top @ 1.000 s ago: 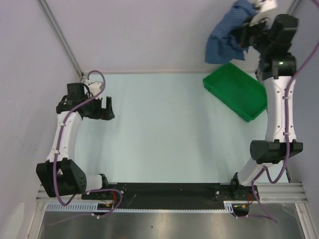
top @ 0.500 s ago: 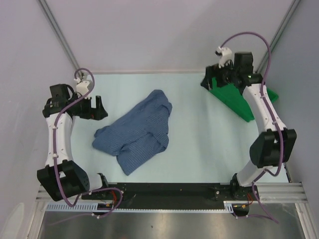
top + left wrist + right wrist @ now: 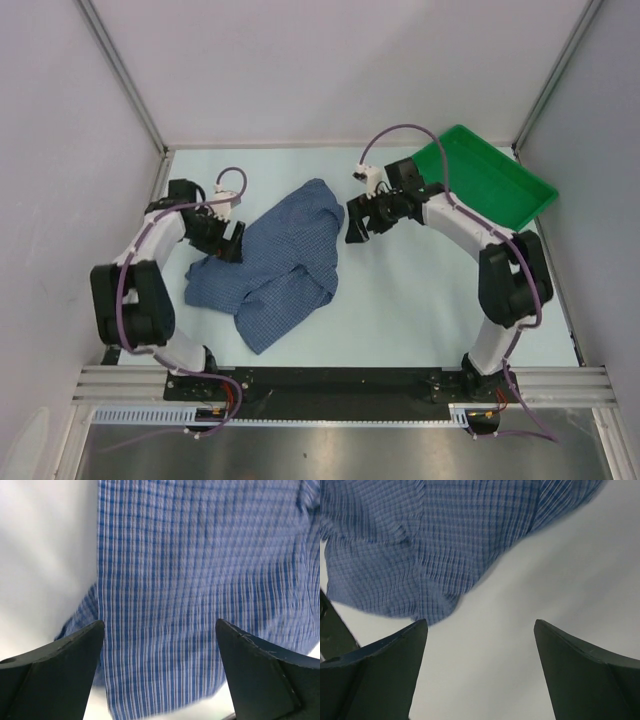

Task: Fold and stack the long sleeve shirts
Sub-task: Move the shirt to the center of the board, then flatten the shirt out

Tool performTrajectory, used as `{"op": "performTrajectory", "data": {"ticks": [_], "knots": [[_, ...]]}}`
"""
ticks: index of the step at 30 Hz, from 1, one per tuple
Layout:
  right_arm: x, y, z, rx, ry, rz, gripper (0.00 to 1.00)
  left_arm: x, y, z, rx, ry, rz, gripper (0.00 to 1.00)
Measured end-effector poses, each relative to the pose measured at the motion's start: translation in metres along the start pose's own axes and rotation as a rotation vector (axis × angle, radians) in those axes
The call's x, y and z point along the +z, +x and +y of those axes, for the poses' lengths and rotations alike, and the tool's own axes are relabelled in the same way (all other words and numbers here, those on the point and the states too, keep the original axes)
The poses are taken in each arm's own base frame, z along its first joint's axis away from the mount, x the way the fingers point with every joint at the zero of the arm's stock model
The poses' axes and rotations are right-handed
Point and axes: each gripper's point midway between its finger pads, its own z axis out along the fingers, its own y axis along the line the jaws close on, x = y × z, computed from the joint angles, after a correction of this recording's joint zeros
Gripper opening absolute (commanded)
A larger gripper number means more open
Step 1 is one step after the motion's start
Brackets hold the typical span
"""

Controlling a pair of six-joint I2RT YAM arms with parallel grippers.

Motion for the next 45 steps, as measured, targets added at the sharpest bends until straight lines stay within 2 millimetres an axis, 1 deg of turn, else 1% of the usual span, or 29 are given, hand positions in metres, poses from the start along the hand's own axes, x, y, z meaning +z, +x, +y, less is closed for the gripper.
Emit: {"op": "performTrajectory", "data": {"ticks": [2, 4, 7, 9, 10, 12, 13, 14, 15, 16, 17, 19, 20, 22, 24, 27, 29, 30, 31, 33, 34, 35, 37, 38, 39, 40, 42, 44, 45], "knots": [[0.017, -0.014, -0.01, 0.023, 0.0, -0.02, 0.9, 0.018, -0.006, 0.006, -0.024, 0.019, 0.026, 0.95], [0.039, -0.024, -0.025, 0.059, 0.006, -0.038, 0.88, 0.031, -0.015, 0.012, -0.042, 0.034, 0.038, 0.92], [0.069, -0.021, -0.044, 0.128, 0.011, -0.027, 0.84, 0.052, -0.032, 0.024, -0.059, 0.039, 0.04, 0.89], [0.086, -0.017, -0.054, 0.168, 0.013, -0.014, 0.81, 0.063, -0.035, 0.031, -0.07, 0.031, 0.047, 0.85], [0.092, -0.017, -0.058, 0.18, 0.015, -0.015, 0.69, 0.068, -0.034, 0.034, -0.074, 0.025, 0.058, 0.73], [0.104, -0.018, -0.063, 0.199, 0.012, -0.015, 0.51, 0.075, -0.027, 0.037, -0.093, 0.02, 0.084, 0.58], [0.11, -0.021, -0.065, 0.204, 0.011, -0.018, 0.27, 0.078, -0.024, 0.039, -0.098, 0.02, 0.096, 0.41], [0.114, -0.026, -0.066, 0.203, 0.008, -0.024, 0.16, 0.081, -0.021, 0.039, -0.103, 0.023, 0.111, 0.32], [0.116, -0.032, -0.066, 0.197, 0.004, -0.031, 0.01, 0.083, -0.018, 0.039, -0.113, 0.025, 0.122, 0.22], [0.116, -0.036, -0.066, 0.193, -0.002, -0.036, 0.0, 0.083, -0.019, 0.039, -0.116, 0.028, 0.127, 0.04], [0.116, -0.045, -0.065, 0.19, -0.006, -0.049, 0.0, 0.083, -0.02, 0.039, -0.12, 0.03, 0.129, 0.0], [0.11, -0.059, -0.061, 0.169, -0.02, -0.068, 0.0, 0.076, -0.031, 0.041, -0.119, 0.028, 0.122, 0.0], [0.105, -0.068, -0.06, 0.152, -0.026, -0.085, 0.0, 0.073, -0.039, 0.043, -0.114, 0.024, 0.107, 0.0], [0.091, -0.084, -0.059, 0.126, -0.032, -0.115, 0.0, 0.059, -0.064, 0.047, -0.093, 0.007, 0.055, 0.0], [0.066, -0.099, -0.057, 0.103, -0.029, -0.139, 0.0, 0.035, -0.1, 0.052, -0.054, -0.023, -0.033, 0.0], [0.013, -0.129, -0.046, 0.024, -0.01, -0.21, 0.0, -0.019, -0.161, 0.05, 0.033, -0.07, -0.195, 0.0], [-0.039, -0.151, -0.027, -0.062, 0.016, -0.286, 0.0, -0.061, -0.192, 0.04, 0.106, -0.098, -0.307, 0.0], [-0.061, -0.159, -0.018, -0.104, 0.03, -0.321, 0.0, -0.082, -0.201, 0.032, 0.146, -0.111, -0.356, 0.0], [-0.089, -0.168, -0.004, -0.161, 0.051, -0.371, 0.0, -0.101, -0.206, 0.022, 0.182, -0.118, -0.394, 0.0], [-0.132, -0.171, 0.017, -0.244, 0.089, -0.446, 0.0, -0.137, -0.207, 0.0, 0.257, -0.144, -0.469, 0.08], [-0.152, -0.166, 0.03, -0.276, 0.1, -0.475, 0.0, -0.151, -0.203, -0.012, 0.293, -0.146, -0.496, 0.15], [-0.169, -0.16, 0.04, -0.302, 0.112, -0.498, 0.0, -0.161, -0.197, -0.024, 0.329, -0.145, -0.519, 0.16], [-0.183, -0.143, 0.045, -0.326, 0.129, -0.504, 0.0, -0.168, -0.181, -0.048, 0.409, -0.134, -0.528, 0.2], [-0.184, -0.125, 0.043, -0.322, 0.14, -0.48, 0.0, -0.159, -0.167, -0.06, 0.451, -0.117, -0.509, 0.23], [-0.178, -0.11, 0.039, -0.308, 0.143, -0.448, 0.22, -0.145, -0.149, -0.072, 0.483, -0.086, -0.472, 0.37], [-0.166, -0.087, 0.03, -0.297, 0.153, -0.403, 0.46, -0.129, -0.131, -0.083, 0.512, -0.05, -0.43, 0.44], [-0.135, -0.029, 0.015, -0.229, 0.144, -0.255, 0.87, -0.087, -0.087, -0.106, 0.572, 0.039, -0.318, 0.55], [-0.102, 0.045, 0.0, -0.157, 0.119, -0.046, 0.94, -0.047, -0.038, -0.12, 0.593, 0.129, -0.171, 0.6], [-0.095, 0.087, -0.005, -0.118, 0.1, 0.066, 0.99, -0.028, -0.005, -0.124, 0.588, 0.17, -0.083, 0.66]]}}
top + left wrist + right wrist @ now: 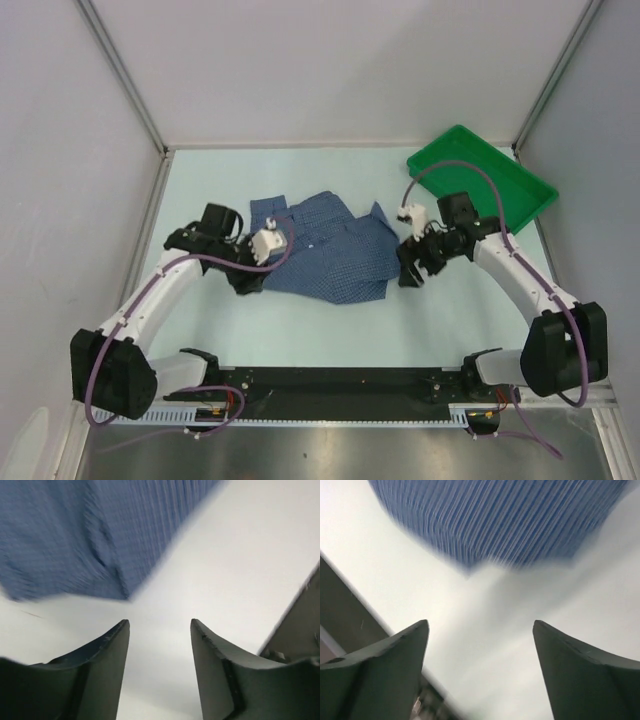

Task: Fold and stack the long sleeve shirts
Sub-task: Flatten the shirt out

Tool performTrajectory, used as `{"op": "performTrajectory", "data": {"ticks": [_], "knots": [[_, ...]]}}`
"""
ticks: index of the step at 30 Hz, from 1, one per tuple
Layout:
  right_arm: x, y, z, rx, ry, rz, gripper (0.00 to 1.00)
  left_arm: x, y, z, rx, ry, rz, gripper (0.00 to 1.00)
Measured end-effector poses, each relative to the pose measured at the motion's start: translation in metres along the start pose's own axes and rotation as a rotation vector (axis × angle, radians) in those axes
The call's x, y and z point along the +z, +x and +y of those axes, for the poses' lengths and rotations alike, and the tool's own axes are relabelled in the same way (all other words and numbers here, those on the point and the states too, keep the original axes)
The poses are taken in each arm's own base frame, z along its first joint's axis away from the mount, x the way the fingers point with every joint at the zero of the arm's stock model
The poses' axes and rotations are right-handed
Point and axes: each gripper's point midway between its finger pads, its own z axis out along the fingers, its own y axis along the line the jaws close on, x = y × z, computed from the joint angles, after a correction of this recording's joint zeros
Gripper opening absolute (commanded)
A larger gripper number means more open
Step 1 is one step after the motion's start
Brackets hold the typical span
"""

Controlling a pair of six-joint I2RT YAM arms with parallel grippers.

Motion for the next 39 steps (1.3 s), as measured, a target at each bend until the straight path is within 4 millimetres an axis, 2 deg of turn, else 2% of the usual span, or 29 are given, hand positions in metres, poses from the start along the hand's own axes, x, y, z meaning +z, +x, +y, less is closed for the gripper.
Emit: {"op": "performTrajectory", "data": {"ticks": [1, 2, 3, 4, 6, 9, 11, 13, 16, 18, 20, 21, 22, 25, 26, 28, 29, 31, 34, 36, 38, 39], "knots": [[0.0, 0.024, 0.001, 0.029, -0.013, 0.065, 0.99, 0.008, 0.025, -0.013, -0.023, 0.042, 0.066, 0.67], [-0.005, 0.043, 0.0, 0.059, -0.019, 0.112, 1.0, 0.011, 0.04, -0.021, -0.038, 0.061, 0.105, 0.68], [-0.013, 0.05, -0.004, 0.073, -0.01, 0.122, 1.0, 0.012, 0.052, -0.024, -0.051, 0.063, 0.133, 0.7], [-0.02, 0.048, -0.01, 0.067, 0.011, 0.101, 1.0, 0.01, 0.059, -0.024, -0.055, 0.051, 0.148, 0.7], [-0.033, 0.032, -0.017, 0.036, 0.054, 0.047, 0.99, 0.008, 0.057, -0.015, -0.045, 0.012, 0.139, 0.71], [-0.034, -0.02, -0.022, -0.063, 0.069, -0.034, 0.98, 0.01, 0.042, 0.011, -0.056, -0.043, 0.126, 0.74], [-0.021, -0.053, -0.029, -0.103, 0.067, -0.064, 0.98, 0.018, 0.024, 0.041, -0.088, -0.077, 0.119, 0.8], [0.003, -0.089, -0.042, -0.131, 0.075, -0.098, 1.0, 0.03, 0.002, 0.075, -0.121, -0.113, 0.101, 0.82], [0.04, -0.117, -0.061, -0.136, 0.079, -0.099, 1.0, 0.059, -0.028, 0.127, -0.191, -0.142, 0.073, 0.86], [0.072, -0.132, -0.076, -0.138, 0.08, -0.086, 1.0, 0.079, -0.033, 0.147, -0.237, -0.147, 0.075, 0.86], [0.097, -0.138, -0.088, -0.138, 0.084, -0.07, 1.0, 0.094, -0.033, 0.159, -0.277, -0.144, 0.089, 0.86], [0.11, -0.139, -0.093, -0.138, 0.084, -0.056, 1.0, 0.099, -0.036, 0.166, -0.298, -0.153, 0.086, 0.84], [0.124, -0.138, -0.096, -0.139, 0.083, -0.038, 0.98, 0.11, -0.029, 0.168, -0.315, -0.143, 0.106, 0.83], [0.153, -0.126, -0.096, -0.165, 0.061, 0.023, 0.8, 0.131, -0.014, 0.172, -0.368, -0.133, 0.155, 0.67], [0.159, -0.118, -0.095, -0.172, 0.05, 0.05, 0.62, 0.137, -0.007, 0.17, -0.385, -0.123, 0.174, 0.49], [0.165, -0.103, -0.089, -0.19, 0.025, 0.097, 0.43, 0.143, 0.002, 0.166, -0.407, -0.105, 0.204, 0.29], [0.166, -0.094, -0.085, -0.199, 0.006, 0.123, 0.22, 0.143, 0.005, 0.164, -0.418, -0.101, 0.212, 0.0], [0.164, -0.075, -0.076, -0.208, -0.029, 0.168, 0.0, 0.141, 0.005, 0.163, -0.441, -0.094, 0.209, 0.0], [0.146, -0.039, -0.063, -0.198, -0.074, 0.243, 0.0, 0.128, 0.006, 0.165, -0.48, -0.074, 0.18, 0.0], [0.122, -0.029, -0.054, -0.191, -0.082, 0.256, 0.0, 0.11, 0.005, 0.171, -0.516, -0.081, 0.143, 0.0], [0.093, -0.037, -0.046, -0.209, -0.064, 0.22, 0.0, 0.082, -0.001, 0.18, -0.531, -0.114, 0.09, 0.0], [0.075, -0.048, -0.041, -0.232, -0.045, 0.178, 0.0, 0.064, -0.006, 0.184, -0.53, -0.14, 0.057, 0.0]]}}
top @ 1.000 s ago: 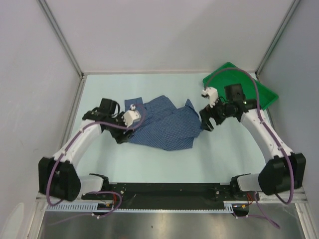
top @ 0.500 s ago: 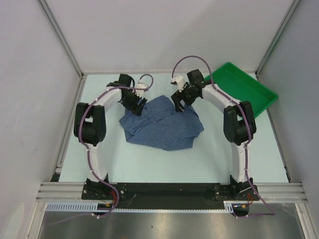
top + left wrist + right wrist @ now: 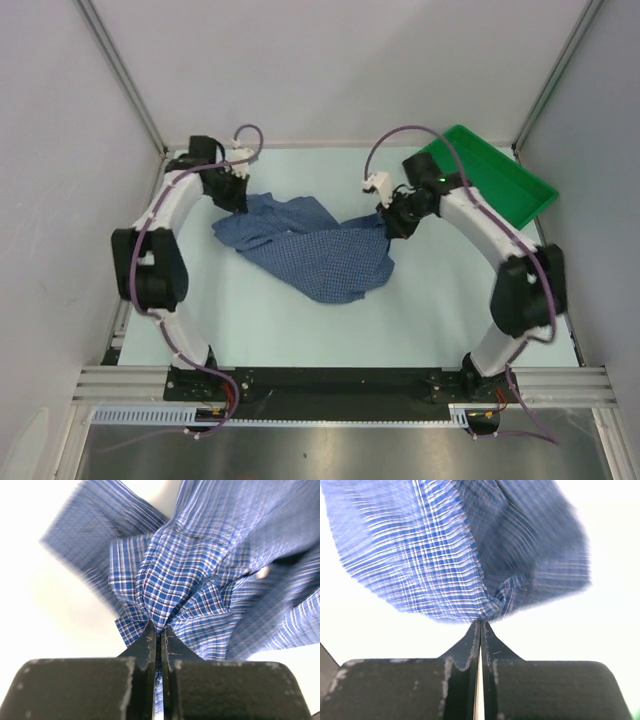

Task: Fold and stack the long sleeve shirts
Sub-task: Flatten the shirt out

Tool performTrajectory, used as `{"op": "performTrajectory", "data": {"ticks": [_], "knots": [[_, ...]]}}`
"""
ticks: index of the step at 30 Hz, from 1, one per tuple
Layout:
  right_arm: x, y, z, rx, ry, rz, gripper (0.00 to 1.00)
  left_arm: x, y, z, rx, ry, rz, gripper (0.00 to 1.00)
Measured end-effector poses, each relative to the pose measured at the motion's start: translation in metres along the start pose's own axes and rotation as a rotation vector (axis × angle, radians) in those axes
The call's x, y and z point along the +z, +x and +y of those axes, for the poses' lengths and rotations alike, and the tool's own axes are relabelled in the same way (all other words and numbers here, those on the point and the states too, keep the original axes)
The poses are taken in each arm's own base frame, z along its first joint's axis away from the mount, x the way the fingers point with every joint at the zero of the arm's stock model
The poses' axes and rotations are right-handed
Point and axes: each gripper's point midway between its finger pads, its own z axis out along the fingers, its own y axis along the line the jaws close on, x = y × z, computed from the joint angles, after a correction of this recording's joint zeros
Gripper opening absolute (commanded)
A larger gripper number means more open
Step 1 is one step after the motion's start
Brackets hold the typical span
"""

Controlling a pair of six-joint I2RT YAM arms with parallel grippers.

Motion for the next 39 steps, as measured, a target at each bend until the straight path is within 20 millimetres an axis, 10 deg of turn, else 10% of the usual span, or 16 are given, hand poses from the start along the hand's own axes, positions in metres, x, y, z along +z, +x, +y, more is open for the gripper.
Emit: {"op": "performTrajectory", "data": {"ticks": [5, 10, 12, 14, 16, 19, 25, 29, 36, 39], "knots": [[-0.097, -0.03, 0.037, -0.155, 0.13, -0.213, 0.0, -0.097, -0.032, -0.011, 0.059, -0.108, -0.233, 0.09], [-0.08, 0.037, 0.12, -0.266, 0.005, -0.131, 0.01, -0.124, -0.006, -0.038, 0.084, -0.134, -0.306, 0.09], [-0.055, 0.09, 0.147, -0.279, -0.099, 0.017, 0.38, -0.103, 0.026, -0.035, 0.031, -0.116, -0.234, 0.13], [-0.046, 0.134, 0.154, -0.255, -0.149, 0.147, 0.85, -0.077, 0.063, -0.024, -0.054, -0.097, -0.134, 0.38], [-0.05, 0.156, 0.15, -0.21, -0.159, 0.214, 0.99, -0.06, 0.097, -0.014, -0.143, -0.087, -0.042, 0.52], [-0.063, 0.136, 0.126, -0.147, -0.113, 0.163, 1.0, -0.054, 0.126, -0.002, -0.24, -0.079, 0.018, 0.62], [-0.076, 0.001, 0.058, -0.093, -0.033, -0.08, 0.87, -0.062, 0.128, 0.006, -0.282, -0.065, -0.016, 0.85], [-0.054, -0.053, 0.07, -0.129, -0.08, -0.145, 0.84, -0.068, 0.12, -0.004, -0.251, -0.009, -0.045, 0.99], [0.033, -0.028, 0.201, -0.355, -0.228, 0.01, 0.86, -0.076, 0.134, -0.038, -0.131, 0.039, -0.042, 0.99], [0.074, 0.008, 0.21, -0.385, -0.185, 0.143, 0.63, -0.065, 0.157, -0.052, -0.115, 0.047, 0.023, 0.99]]}}
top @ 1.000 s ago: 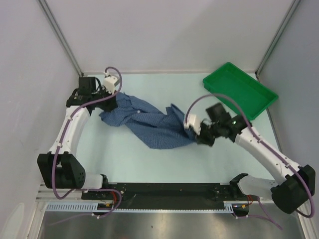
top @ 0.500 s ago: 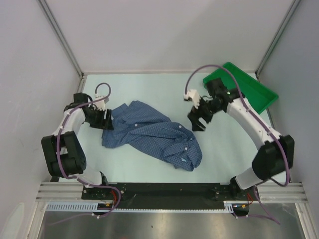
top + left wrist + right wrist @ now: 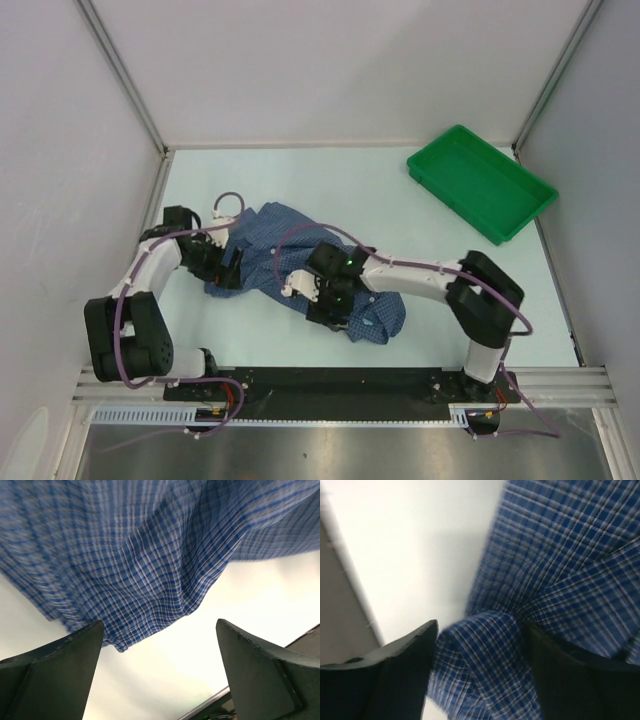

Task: Fold and stack the long sleeve shirts
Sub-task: Flatten the shirt out

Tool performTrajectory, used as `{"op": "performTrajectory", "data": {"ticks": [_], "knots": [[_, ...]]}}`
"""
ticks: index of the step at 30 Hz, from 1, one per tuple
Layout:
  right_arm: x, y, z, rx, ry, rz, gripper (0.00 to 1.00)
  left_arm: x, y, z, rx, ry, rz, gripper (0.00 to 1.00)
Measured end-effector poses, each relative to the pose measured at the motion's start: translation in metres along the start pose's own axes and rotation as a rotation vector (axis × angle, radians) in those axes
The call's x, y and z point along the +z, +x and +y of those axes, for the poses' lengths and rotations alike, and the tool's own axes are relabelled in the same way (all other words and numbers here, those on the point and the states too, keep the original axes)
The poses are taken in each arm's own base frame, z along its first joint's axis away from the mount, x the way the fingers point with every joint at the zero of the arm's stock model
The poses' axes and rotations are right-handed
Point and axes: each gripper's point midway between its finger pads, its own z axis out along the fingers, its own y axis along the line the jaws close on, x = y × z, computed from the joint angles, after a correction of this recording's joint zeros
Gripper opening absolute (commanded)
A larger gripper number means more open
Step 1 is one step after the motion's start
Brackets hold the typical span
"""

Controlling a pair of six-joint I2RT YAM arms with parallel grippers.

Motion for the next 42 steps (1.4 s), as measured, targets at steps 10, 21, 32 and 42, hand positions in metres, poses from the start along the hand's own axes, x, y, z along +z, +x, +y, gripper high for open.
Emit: {"op": "performTrajectory", "data": {"ticks": [10, 21, 32, 42], "knots": [[0.001, 0.005, -0.039, 0.058, 0.195, 0.024, 0.0, 0.017, 0.03, 0.016, 0.071, -0.144, 0.139, 0.0], [-0.113, -0.004, -0.02, -0.103, 0.248, -0.223, 0.0, -0.087, -0.148, 0.019, 0.22, -0.228, -0.295, 0.61], [-0.11, 0.033, -0.022, 0.01, 0.175, -0.189, 0.0, 0.018, 0.006, -0.032, 0.227, 0.053, 0.095, 0.82], [-0.123, 0.066, -0.023, 0.058, 0.224, -0.208, 0.0, 0.033, 0.021, -0.013, 0.266, -0.052, 0.162, 0.0]]}}
